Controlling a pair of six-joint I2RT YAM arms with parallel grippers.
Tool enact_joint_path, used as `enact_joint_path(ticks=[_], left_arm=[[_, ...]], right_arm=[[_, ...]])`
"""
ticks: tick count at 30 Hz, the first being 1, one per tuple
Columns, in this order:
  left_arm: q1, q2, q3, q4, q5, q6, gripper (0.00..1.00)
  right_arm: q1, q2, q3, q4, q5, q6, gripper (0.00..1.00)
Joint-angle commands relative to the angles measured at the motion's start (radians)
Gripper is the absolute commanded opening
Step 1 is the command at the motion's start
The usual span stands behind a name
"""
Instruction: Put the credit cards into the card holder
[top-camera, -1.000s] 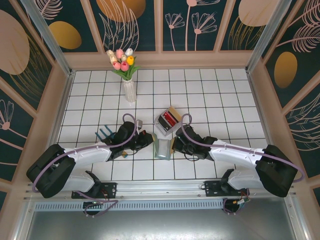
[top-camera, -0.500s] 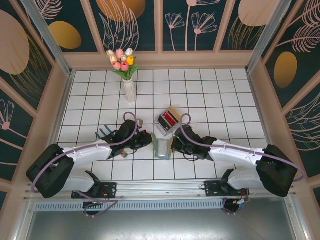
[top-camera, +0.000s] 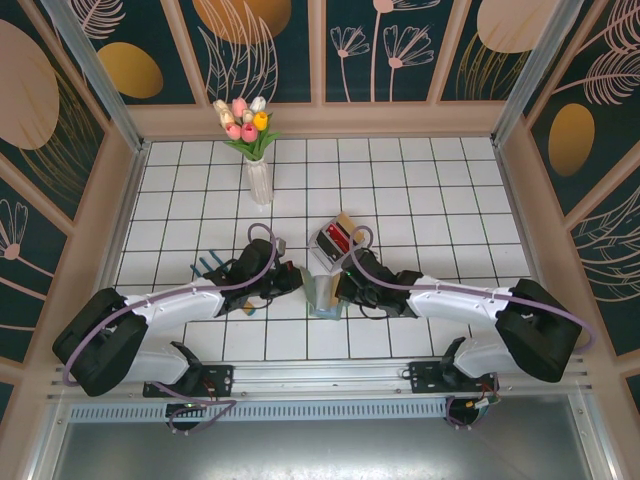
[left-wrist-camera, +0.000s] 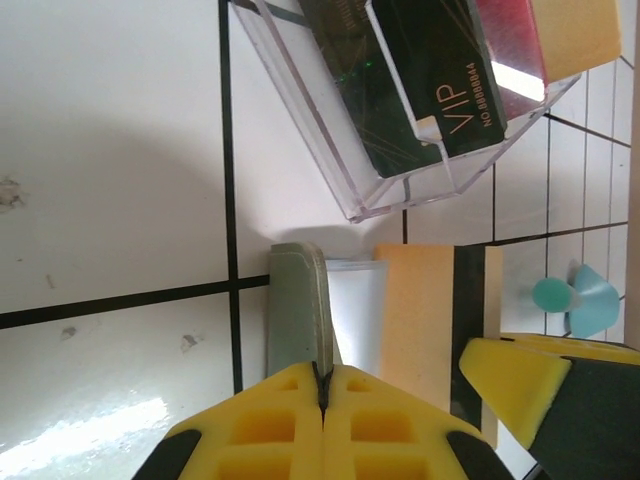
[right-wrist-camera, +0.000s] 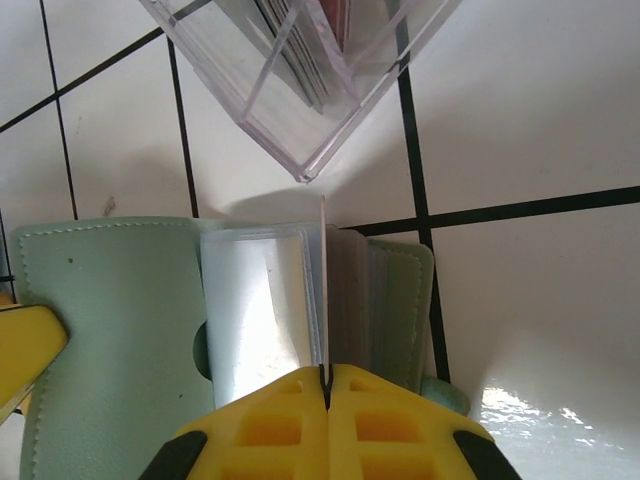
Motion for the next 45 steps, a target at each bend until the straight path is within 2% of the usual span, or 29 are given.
enact_joint_path(ticks=[1,10,19,23,26,28,30,32,37,40,42,45], left_arm=[[0.019,0.004,-0.012,-0.080,-0.021,0.042,0.00],[0.089,-0.002,-0.046,-0.078,0.027,0.079,0.00],[0.102,0.047,-0.078,0.000,0.079,0.109,0.00],[0.103,0.045,-0.099,0.046,0.093,0.095,0.03],[0.102,0.021,-0.115,0.042,0.069,0.078,0.13],[0.102,-0.005,-0.125,0.027,0.036,0.065,0.27],[0.103,-0.027,-0.142,0.039,0.028,0.051,0.31],[0.103,-0.035,-0.162,0.078,0.044,0.035,0.39],[0.103,0.033,-0.145,0.115,0.105,0.054,0.42],[0.103,0.087,-0.117,0.102,0.120,0.078,0.40],[0.103,0.119,-0.095,0.078,0.115,0.094,0.29],[0.102,0.144,-0.077,0.032,0.083,0.116,0.20]], right_arm=[[0.007,-0.027,0.000,0.071,-0.036,0.004,0.00],[0.008,-0.006,0.000,0.219,-0.134,0.007,0.00],[0.020,0.128,0.099,0.190,-0.153,-0.027,0.00],[0.029,0.177,0.119,0.198,-0.173,-0.037,0.00],[0.034,0.210,0.130,0.173,-0.156,-0.026,0.00],[0.036,0.228,0.132,0.142,-0.132,-0.016,0.00],[0.036,0.241,0.131,0.125,-0.124,-0.012,0.00],[0.036,0.247,0.123,0.137,-0.136,-0.014,0.00],[0.035,0.213,0.116,0.165,-0.151,-0.018,0.00],[0.031,0.179,0.123,0.153,-0.145,-0.026,0.00],[0.025,0.148,0.125,0.133,-0.139,-0.036,0.00],[0.021,0.071,0.133,0.034,-0.059,-0.050,0.00]])
